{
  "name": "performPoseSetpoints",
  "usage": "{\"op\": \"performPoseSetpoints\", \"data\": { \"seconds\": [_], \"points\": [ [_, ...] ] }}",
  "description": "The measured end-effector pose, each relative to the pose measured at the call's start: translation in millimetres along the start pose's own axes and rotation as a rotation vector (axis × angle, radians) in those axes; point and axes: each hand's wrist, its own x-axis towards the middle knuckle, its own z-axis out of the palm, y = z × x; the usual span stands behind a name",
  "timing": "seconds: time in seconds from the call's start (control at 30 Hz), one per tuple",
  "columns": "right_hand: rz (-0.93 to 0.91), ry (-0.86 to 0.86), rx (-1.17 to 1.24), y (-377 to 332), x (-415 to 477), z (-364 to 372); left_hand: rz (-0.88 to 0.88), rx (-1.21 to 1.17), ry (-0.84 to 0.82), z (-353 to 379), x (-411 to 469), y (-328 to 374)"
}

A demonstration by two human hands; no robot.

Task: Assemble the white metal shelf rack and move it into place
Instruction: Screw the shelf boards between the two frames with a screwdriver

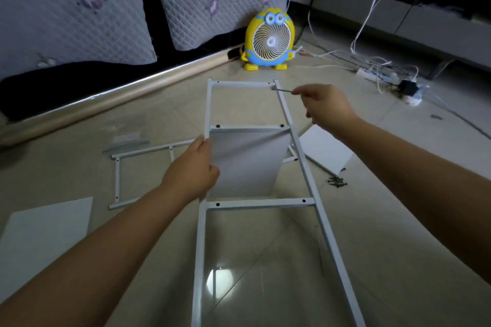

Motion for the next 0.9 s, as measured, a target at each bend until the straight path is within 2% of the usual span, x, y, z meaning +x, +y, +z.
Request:
{"op": "performPoseSetpoints", "data": {
  "seconds": [0.13, 0.2, 0.33, 0.43, 0.6, 0.77, 0.83, 0.9],
  "points": [
    [0.066, -0.038, 0.016, 50, -30, 22, -0.004, -0.097, -0.01, 3, 1, 7],
    [0.075, -0.075, 0.083, 57, -46, 32, -0.084, -0.169, -0.052, 7, -4, 10],
    [0.269, -0.096, 0.53, 54, -66, 42, -0.216, -0.153, -0.068, 16, -9, 14],
    [0.341, -0.053, 0.662, 54, -66, 47, -0.275, -0.227, -0.042, 17, -7, 17],
    [0.34, 0.016, 0.703, 53, -59, 53, -0.337, -0.496, 0.016, 9, -14, 21],
    [0.32, 0.079, 0.777, 52, -48, 57, -0.518, -0.847, -0.025, 7, -37, 32],
    [0.294, 0.082, 0.725, 53, -44, 54, -0.505, -0.915, -0.008, 8, -36, 32],
    [0.206, 0.053, 0.547, 54, -44, 47, -0.494, -0.931, 0.028, 7, -29, 32]
  ]
}}
